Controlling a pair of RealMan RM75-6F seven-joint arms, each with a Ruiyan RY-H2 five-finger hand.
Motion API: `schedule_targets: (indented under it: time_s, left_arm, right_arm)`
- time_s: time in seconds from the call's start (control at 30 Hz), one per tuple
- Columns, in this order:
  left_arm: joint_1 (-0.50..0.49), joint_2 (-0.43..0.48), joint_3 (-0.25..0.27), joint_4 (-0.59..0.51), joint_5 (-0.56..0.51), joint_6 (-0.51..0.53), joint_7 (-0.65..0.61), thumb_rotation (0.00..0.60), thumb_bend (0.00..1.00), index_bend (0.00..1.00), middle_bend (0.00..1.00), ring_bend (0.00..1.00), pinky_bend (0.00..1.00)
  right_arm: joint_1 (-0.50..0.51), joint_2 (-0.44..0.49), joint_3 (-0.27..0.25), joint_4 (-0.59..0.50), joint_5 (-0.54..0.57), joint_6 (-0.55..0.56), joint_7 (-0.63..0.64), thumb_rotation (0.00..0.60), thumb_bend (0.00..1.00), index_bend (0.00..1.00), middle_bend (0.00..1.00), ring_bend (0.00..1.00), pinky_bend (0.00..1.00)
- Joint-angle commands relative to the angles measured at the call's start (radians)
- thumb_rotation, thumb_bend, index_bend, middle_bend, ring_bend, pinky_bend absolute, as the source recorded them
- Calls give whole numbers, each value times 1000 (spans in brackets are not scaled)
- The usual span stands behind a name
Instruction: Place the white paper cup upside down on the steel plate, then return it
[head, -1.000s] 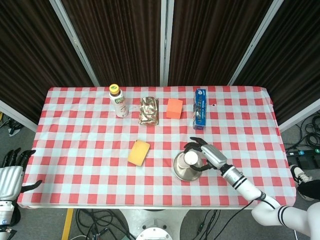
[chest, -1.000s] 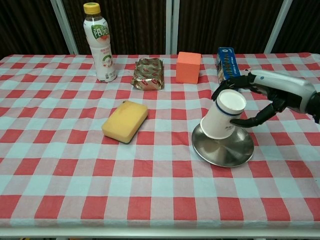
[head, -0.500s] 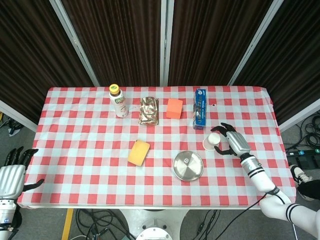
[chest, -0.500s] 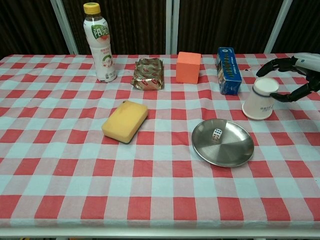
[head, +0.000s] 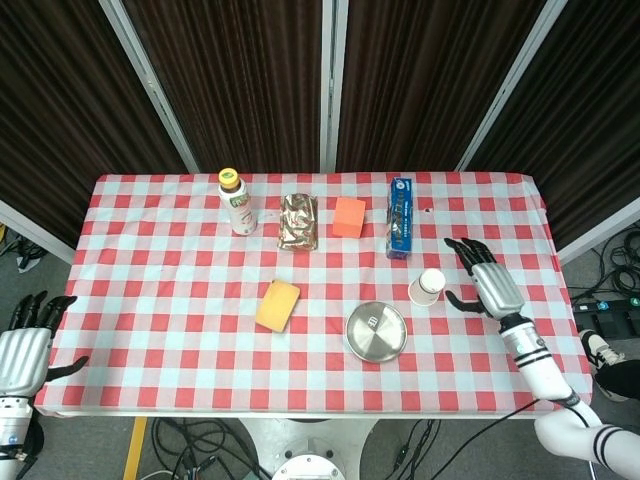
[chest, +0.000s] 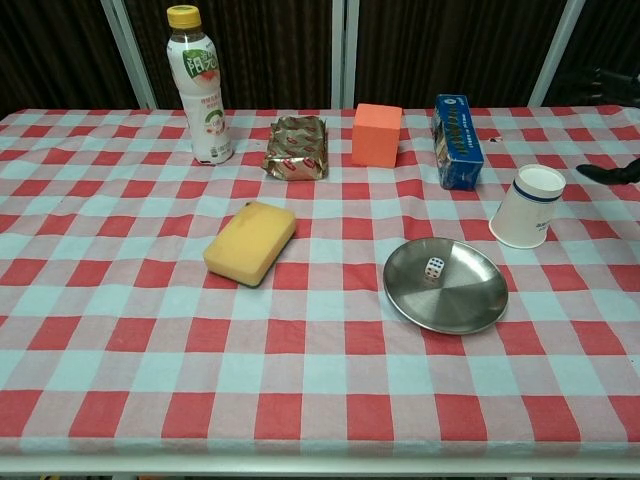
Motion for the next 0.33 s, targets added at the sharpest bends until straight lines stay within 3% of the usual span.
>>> schedule_targets:
  time_s: [0.03,0.13,0.33]
  left_arm:
    - [-3,-5,-2,3,0,-1,8,600,0,152,156,41,0]
    - [-8,-14,-6,10,-2,0,25,600,0,152,156,41,0]
    - [-14,-28,-10,10,2,3,46,600,0,152,156,41,0]
  right_arm:
    - [-135,124,-10,-163,-3,178,-230,600,245,0,115,0,0]
    - [-225,187,-32,-256,4,282,-323,600,249,0,115,0,0]
    - [-339,241,-78,-334,-21,386,-332,600,265,13,114,0,0]
